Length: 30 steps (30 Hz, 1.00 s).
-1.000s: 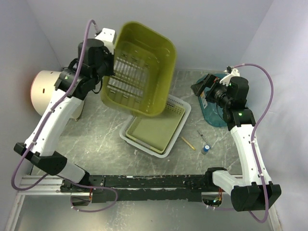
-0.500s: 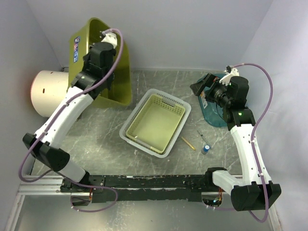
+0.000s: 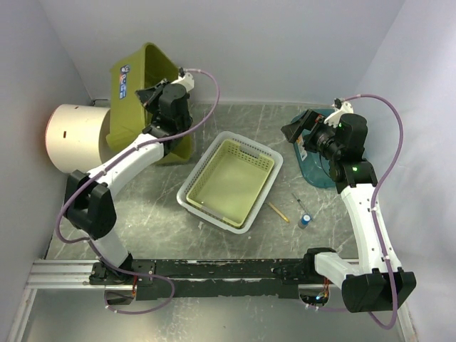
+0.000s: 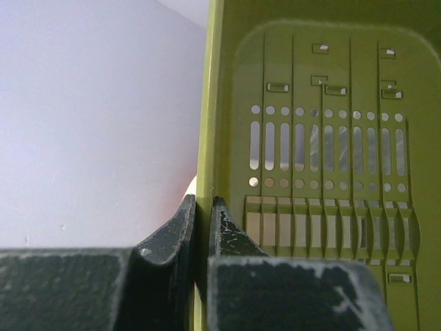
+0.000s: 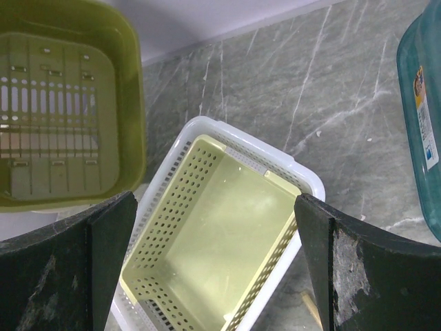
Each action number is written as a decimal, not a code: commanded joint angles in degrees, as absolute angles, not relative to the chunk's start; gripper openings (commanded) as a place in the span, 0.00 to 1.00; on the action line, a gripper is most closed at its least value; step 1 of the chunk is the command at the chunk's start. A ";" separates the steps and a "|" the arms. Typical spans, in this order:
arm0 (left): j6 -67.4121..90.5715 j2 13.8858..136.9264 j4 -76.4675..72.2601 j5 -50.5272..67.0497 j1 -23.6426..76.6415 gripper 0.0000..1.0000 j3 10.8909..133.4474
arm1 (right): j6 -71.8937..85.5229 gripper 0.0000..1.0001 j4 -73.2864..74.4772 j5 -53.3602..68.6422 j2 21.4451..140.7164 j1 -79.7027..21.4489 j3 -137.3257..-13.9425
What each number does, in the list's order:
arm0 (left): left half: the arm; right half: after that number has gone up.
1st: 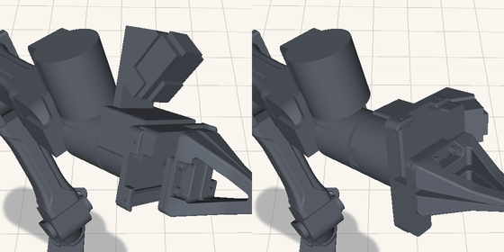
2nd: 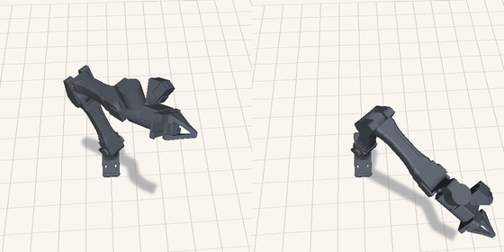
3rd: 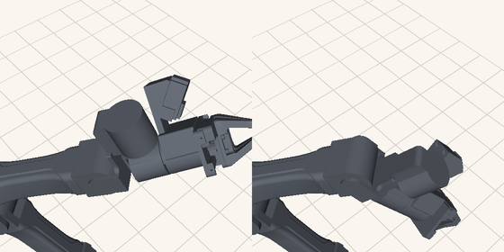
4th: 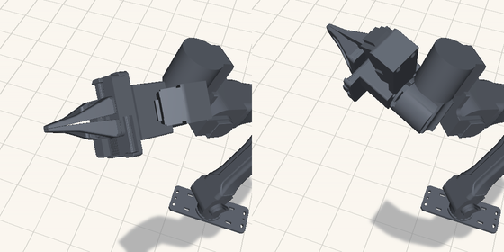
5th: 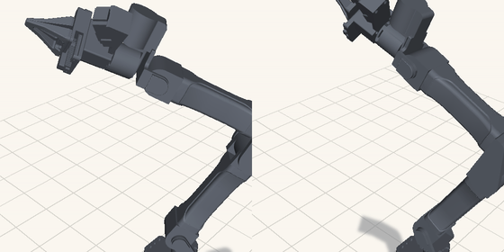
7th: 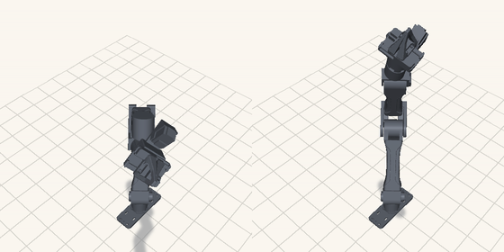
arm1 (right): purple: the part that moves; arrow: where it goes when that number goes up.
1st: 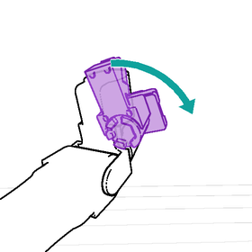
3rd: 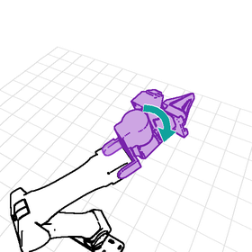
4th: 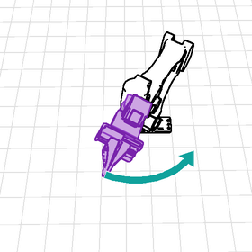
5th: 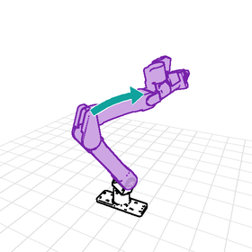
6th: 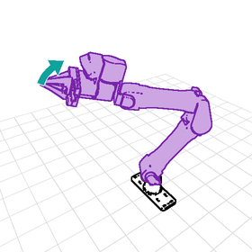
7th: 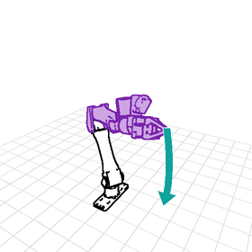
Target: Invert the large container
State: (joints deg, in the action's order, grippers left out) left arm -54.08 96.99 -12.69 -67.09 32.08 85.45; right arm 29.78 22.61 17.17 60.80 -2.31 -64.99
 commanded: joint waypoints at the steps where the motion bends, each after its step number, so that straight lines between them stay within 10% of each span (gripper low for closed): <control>1: -60.84 97.17 -23.88 -71.89 32.61 0.10 82.86 | 29.00 1.00 22.30 17.08 60.51 -2.17 -64.42; 8: -33.25 100.29 12.12 -68.92 34.35 0.94 95.71 | 29.30 1.00 21.91 17.52 60.96 -2.19 -64.45; 18: 1.35 104.41 48.87 -38.82 35.95 0.98 121.87 | 29.08 1.00 22.77 17.37 60.64 -2.20 -65.09; 30: 21.47 84.92 45.10 -2.63 17.66 0.99 110.45 | 29.34 1.00 20.10 22.56 62.01 -6.68 -66.44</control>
